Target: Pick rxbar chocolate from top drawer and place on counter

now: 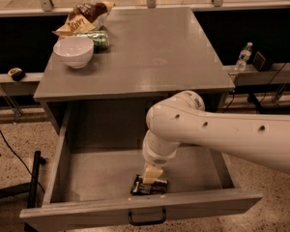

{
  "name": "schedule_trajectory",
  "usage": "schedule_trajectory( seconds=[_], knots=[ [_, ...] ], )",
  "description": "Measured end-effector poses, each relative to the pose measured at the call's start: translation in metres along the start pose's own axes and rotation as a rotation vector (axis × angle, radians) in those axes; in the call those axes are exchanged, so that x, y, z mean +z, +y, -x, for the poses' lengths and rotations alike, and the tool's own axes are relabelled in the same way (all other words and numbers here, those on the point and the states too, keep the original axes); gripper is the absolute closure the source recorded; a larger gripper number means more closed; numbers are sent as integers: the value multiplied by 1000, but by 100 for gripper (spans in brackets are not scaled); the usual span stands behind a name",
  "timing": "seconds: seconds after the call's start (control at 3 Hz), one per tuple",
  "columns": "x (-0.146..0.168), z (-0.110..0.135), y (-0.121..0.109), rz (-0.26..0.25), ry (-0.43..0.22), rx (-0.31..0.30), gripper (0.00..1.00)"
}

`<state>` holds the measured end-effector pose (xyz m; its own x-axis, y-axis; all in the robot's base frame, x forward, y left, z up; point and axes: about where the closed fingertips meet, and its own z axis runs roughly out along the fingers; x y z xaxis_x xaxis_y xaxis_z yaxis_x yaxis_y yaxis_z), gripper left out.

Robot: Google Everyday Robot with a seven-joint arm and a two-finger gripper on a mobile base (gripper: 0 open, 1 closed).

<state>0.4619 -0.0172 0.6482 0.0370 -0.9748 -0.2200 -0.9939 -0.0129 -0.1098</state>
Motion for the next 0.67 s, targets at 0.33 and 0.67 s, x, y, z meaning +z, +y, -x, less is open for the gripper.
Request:
schedule_trajectory(
  seconds=[0.33,0.67],
  knots=[
    [19,-16,17,57,16,18,38],
    [34,-18,47,132,0,-1,38]
  ],
)
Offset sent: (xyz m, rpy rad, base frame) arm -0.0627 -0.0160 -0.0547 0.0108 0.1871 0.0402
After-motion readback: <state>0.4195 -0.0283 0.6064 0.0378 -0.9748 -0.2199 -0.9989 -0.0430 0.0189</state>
